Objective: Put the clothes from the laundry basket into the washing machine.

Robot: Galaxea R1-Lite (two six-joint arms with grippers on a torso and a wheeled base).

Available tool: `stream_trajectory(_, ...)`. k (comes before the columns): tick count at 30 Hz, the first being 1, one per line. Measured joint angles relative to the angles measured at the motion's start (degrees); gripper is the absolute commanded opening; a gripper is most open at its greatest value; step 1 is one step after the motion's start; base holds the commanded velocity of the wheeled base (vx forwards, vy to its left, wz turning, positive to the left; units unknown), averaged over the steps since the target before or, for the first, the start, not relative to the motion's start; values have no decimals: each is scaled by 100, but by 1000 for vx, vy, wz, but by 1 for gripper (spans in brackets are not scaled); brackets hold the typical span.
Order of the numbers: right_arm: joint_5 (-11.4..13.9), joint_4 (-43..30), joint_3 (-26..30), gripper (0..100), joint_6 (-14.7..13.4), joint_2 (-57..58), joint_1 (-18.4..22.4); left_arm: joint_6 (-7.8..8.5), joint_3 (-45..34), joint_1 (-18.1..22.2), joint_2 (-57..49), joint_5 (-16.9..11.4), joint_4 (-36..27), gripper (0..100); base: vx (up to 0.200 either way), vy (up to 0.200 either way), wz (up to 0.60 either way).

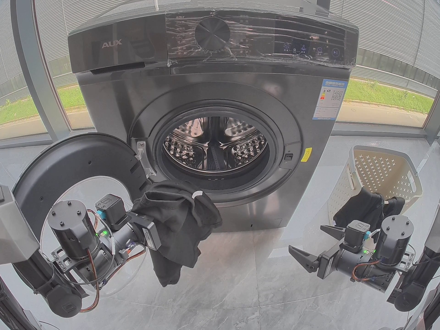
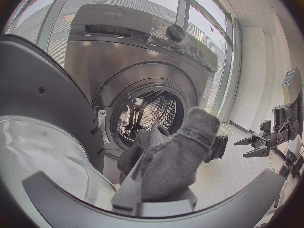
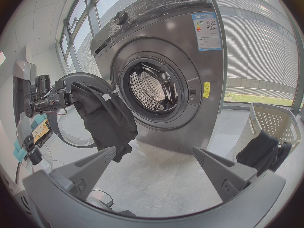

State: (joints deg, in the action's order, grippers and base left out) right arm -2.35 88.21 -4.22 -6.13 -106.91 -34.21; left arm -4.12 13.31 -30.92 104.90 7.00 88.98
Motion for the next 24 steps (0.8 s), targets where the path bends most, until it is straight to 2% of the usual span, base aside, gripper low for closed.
stream_trajectory(8,1,0,20,100,-10,0,-11,0,-17,-43,30,2,0,0,0,0,0)
stream_trajectory(14,1,0,28,100,-10,0,-20,18,-22,-56,37,2,-5,0,200,0,0)
stream_trajectory(24,-2,0,34,100,-11,-9,-22,35,-45,-205,39,24,0,0,20,0,0)
